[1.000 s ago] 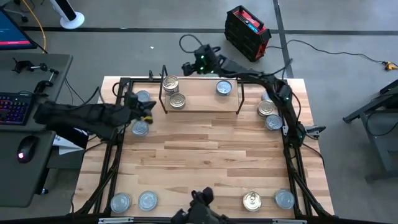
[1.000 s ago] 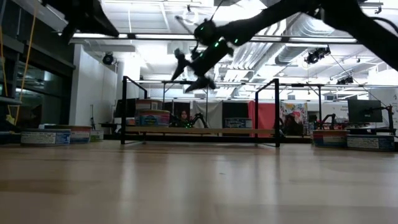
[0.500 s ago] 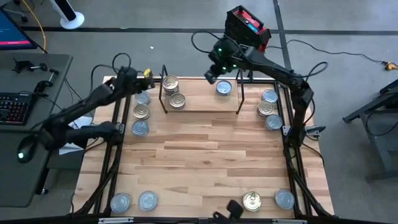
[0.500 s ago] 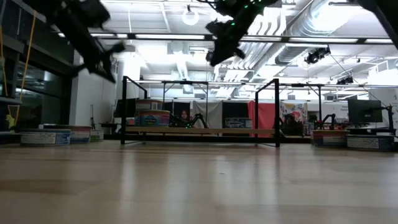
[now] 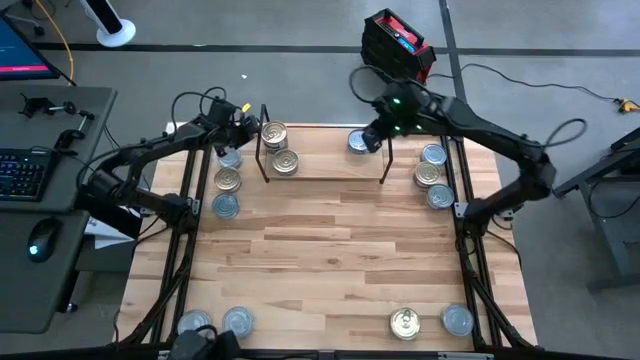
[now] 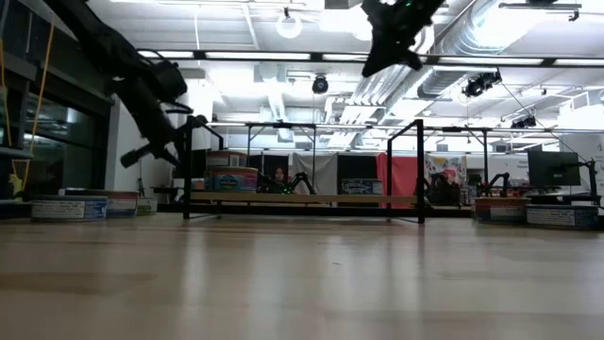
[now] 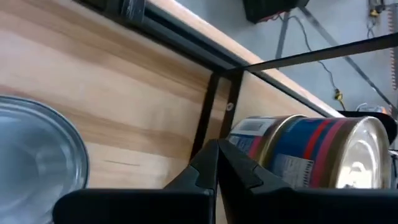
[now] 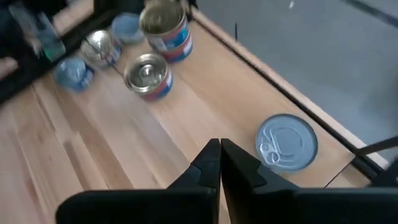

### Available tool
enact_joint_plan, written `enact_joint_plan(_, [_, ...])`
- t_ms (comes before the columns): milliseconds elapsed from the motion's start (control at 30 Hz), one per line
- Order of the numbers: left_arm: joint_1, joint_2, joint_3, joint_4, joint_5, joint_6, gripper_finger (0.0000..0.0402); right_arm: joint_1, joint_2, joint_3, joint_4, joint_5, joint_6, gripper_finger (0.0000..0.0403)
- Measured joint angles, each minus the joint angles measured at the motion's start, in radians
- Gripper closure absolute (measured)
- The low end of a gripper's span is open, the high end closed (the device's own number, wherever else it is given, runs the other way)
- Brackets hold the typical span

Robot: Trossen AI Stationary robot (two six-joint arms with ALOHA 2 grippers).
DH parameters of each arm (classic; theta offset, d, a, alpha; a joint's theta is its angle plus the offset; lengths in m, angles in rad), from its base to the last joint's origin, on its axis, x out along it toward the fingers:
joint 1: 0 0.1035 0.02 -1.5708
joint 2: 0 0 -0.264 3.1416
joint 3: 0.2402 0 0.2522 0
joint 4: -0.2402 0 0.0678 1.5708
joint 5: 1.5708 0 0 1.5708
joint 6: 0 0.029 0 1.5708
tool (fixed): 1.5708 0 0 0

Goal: Stack canned seafood by type on shelf
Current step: Adjust the stacked blue pink tuna cans on the shelf

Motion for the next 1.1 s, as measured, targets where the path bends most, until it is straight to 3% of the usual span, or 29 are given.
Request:
enact_joint_plan(267, [0.037, 0.036, -0.094, 0.236, 0.099, -0.26, 0.0401, 0.001, -0.178, -0.228, 0.166, 0.005, 0.137, 0.0403])
enact_joint_plan(433, [0.059, 0.037, -0.221, 0.452, 0.183, -0.47, 0.0402, 0.001, -0.207, -0.258, 0.169, 0.0, 0.16, 0.0403])
enact_joint_plan(600, [0.023, 0.037, -0.302, 0.644, 0.151, -0.616, 0.0401, 0.001, -0.208, -0.258, 0.203, -0.002, 0.16, 0.0403])
enact_joint_plan(1100, [-0.005, 0.037, -0.301, 0.645, 0.056, -0.67, 0.0402, 0.001, -0.208, -0.258, 0.221, -0.029, 0.149, 0.0403])
